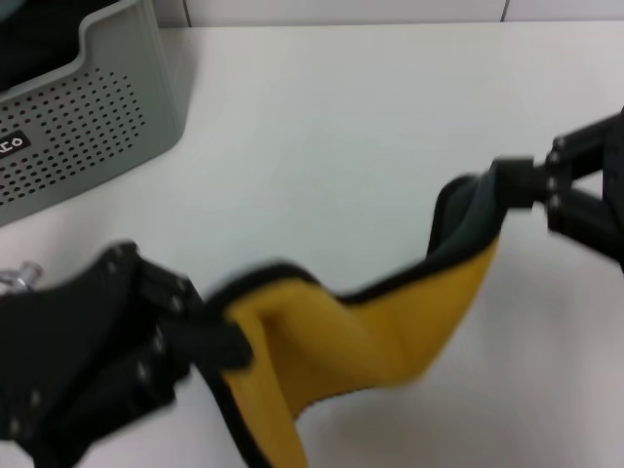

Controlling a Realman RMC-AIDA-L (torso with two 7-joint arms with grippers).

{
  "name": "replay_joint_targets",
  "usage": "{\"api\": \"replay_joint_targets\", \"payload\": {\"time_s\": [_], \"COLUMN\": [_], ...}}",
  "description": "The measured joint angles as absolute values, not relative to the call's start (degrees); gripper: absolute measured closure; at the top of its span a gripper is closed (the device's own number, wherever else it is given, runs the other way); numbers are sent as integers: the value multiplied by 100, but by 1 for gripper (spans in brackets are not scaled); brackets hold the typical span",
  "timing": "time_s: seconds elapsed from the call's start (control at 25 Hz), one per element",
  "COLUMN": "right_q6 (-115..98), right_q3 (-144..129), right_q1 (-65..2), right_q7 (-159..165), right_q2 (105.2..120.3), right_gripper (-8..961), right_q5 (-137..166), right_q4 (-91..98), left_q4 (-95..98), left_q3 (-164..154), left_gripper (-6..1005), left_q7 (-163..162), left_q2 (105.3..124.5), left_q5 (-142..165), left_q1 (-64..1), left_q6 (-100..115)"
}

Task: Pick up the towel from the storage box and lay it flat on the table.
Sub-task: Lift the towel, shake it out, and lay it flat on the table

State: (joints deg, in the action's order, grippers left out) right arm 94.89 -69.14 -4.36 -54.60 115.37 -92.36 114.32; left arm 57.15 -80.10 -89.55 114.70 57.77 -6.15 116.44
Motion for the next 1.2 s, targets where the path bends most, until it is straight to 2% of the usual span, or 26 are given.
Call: {"api": "replay_joint_targets", "payload": {"time_s": [0.16,0.28,0.4,0.44,0.48,0.68,0.88,1.2], "right_q6": [10043,10089,10017,9985,9947,9669,8739,6772], "right_q3": [-6913,-6914,-6970,-7011,-7051,-7138,-7005,-7486], "right_q1": [-386,-311,-415,-521,-630,-1501,-2530,-2950], "right_q7": [-5600,-5794,-6154,-6330,-6482,-7377,-8566,-9442], "right_q2": [11536,11530,11529,11529,11529,11536,11551,11617], "right_gripper": [938,933,929,927,926,918,910,898], "right_q5": [-10084,-10262,-10269,-10256,-10237,-9988,-9406,-9314], "right_q4": [11330,10987,10148,9769,9413,7126,4714,3972], "left_q4": [6111,5913,4751,4751,3432,1504,1426,1494], "left_q3": [-8389,-8337,-8009,-8009,-7643,-7058,-7014,-6987], "left_gripper": [980,980,980,981,981,981,981,980], "left_q7": [-9177,-9140,-9018,-9018,-8649,-7799,-7564,-7056], "left_q2": [11439,11492,11576,11576,11569,11472,11616,11754], "left_q5": [5805,5900,6031,6031,6271,6886,7007,6961], "left_q1": [-451,-458,-1092,-1092,-1778,-2751,-2778,-2769], "left_q6": [11656,11655,11639,11639,11604,10962,9528,7750]}}
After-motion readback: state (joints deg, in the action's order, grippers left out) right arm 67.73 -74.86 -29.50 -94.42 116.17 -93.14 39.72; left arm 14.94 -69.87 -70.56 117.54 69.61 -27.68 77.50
